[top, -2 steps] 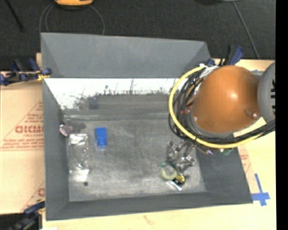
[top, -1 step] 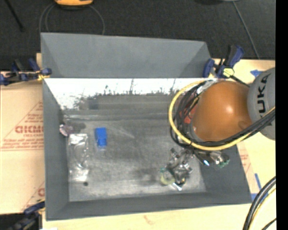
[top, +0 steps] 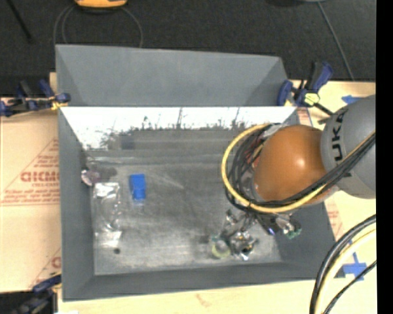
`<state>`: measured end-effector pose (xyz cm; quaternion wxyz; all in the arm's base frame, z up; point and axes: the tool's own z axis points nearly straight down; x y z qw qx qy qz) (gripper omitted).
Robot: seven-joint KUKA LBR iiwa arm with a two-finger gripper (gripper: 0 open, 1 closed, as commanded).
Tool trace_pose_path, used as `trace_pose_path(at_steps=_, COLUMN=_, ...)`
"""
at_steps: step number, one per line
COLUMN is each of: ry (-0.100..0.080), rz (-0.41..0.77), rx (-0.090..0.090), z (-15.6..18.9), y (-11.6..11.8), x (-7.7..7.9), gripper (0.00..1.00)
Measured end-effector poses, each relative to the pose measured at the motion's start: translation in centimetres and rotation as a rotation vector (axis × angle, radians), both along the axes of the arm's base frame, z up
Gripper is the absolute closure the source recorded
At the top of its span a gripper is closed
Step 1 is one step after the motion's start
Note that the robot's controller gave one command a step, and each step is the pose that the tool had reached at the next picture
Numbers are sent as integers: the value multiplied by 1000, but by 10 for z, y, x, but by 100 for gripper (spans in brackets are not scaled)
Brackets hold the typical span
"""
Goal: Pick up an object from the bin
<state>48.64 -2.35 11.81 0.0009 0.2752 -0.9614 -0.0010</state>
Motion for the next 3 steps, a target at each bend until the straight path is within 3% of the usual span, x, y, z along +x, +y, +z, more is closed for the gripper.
trace_pose_path(at_steps=1, ry=0, rz=-36, rx=-1, z=-17, y=-33, x=0, gripper=100)
trace_pose_path(at_steps=2, ry=-10, rz=366, rx=-3, z=110, y=-31, x=-1, gripper=100)
trace_pose_path(at_steps=3, ry=1, rz=200, rx=1, z=31, y=-48, x=-16, gripper=100)
